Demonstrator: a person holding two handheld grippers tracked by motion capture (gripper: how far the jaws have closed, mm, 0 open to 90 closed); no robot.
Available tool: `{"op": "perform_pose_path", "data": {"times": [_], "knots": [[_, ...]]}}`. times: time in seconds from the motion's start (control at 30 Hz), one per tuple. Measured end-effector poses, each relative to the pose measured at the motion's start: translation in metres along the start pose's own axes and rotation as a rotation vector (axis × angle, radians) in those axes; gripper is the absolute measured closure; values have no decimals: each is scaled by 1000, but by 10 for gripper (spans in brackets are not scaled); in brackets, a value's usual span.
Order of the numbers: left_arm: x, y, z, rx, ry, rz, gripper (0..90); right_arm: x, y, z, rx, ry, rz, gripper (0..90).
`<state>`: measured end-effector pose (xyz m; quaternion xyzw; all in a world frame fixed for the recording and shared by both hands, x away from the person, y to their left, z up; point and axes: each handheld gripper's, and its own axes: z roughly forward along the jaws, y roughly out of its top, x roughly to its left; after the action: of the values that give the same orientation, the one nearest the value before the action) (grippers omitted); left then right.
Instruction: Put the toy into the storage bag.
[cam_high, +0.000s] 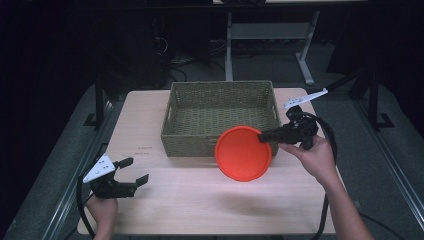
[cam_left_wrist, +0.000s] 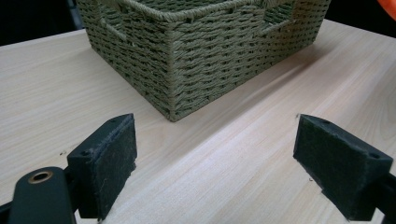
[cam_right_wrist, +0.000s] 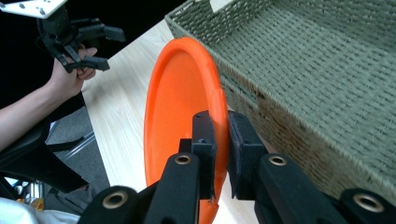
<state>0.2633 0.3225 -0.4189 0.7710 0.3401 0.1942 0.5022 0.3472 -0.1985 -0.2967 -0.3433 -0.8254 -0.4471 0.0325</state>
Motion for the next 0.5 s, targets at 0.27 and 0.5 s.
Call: {"op": "perform_pose_path", "data": {"times": [0.27, 0.5], "knots": [[0, 0, 0, 0, -1, 0, 126, 1, 13, 2, 5, -5, -8, 820], [0, 0, 0, 1, -1, 4, 126, 0, 27, 4, 5, -14, -13, 820]]}}
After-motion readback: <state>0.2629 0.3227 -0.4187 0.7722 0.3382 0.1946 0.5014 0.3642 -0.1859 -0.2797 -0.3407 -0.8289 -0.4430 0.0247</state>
